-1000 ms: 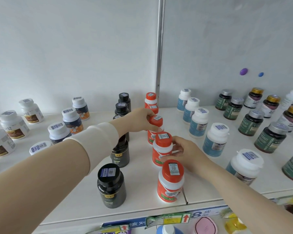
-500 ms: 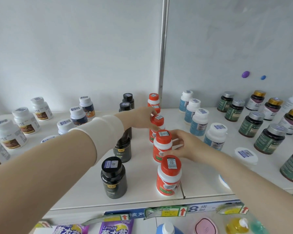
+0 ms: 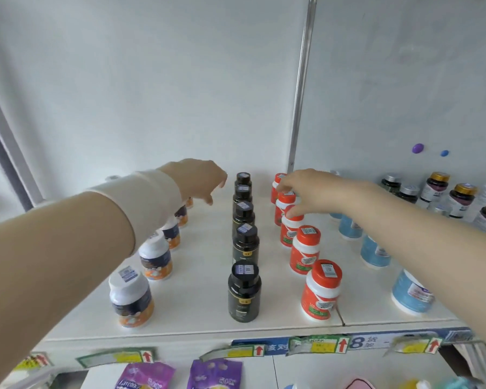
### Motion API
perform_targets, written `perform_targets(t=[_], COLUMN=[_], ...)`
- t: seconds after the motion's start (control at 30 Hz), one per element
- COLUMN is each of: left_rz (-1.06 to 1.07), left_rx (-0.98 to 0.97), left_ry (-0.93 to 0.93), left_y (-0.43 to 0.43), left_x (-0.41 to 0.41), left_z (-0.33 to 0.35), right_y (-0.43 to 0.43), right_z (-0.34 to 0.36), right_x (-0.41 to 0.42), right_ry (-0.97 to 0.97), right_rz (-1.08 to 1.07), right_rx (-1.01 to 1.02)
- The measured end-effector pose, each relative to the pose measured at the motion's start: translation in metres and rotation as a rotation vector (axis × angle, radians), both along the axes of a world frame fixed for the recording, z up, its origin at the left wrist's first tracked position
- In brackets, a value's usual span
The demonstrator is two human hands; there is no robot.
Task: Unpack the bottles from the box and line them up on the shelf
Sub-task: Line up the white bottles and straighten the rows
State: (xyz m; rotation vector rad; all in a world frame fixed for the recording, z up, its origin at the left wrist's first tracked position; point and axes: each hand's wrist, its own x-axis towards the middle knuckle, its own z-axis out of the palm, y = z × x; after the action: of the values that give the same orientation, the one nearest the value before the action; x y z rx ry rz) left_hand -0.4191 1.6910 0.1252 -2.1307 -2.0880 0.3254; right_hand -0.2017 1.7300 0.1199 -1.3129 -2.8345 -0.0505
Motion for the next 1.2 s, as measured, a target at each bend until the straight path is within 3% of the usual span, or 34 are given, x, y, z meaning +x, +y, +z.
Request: perform_targets(t=[0.13, 0.3, 0.53, 0.63, 0.9, 1.2], left_rz=[-0.026, -0.111, -0.113, -0.073, -0.076, -0.102], left_rx=[-0.013, -0.041, -0.007, -0.017, -0.043, -0.035], left_ry=[0.057, 0.013, -0.493, -0.602, -0.642, -0.664], left_y=[0.001, 0.010, 0.024, 0.032, 0.050, 0.055], left_x=[-0.030, -0.039, -0.016, -0.007, 0.004, 0.011], left_z=[-0.018, -0.037, -0.049, -0.054, -0.067, -0.074], right_y=[-0.011, -0.022, -0.038, -0.043, -0.040, -0.043], right_z=[-0.011, -0.029, -0.052, -0.067, -0.102, -0.126], right_x=[-0.025, -0.038, -0.042, -0.045, -0.054, -0.056], right_ry=[-0.113, -0.032, 0.240, 0.327, 0.472, 0.810], right_rz=[-0.002, -0.068, -0.211, -0.272, -0.414, -0.456], right_rx=[-0.032, -0.153, -0.300, -0.331, -0.449, -0.553])
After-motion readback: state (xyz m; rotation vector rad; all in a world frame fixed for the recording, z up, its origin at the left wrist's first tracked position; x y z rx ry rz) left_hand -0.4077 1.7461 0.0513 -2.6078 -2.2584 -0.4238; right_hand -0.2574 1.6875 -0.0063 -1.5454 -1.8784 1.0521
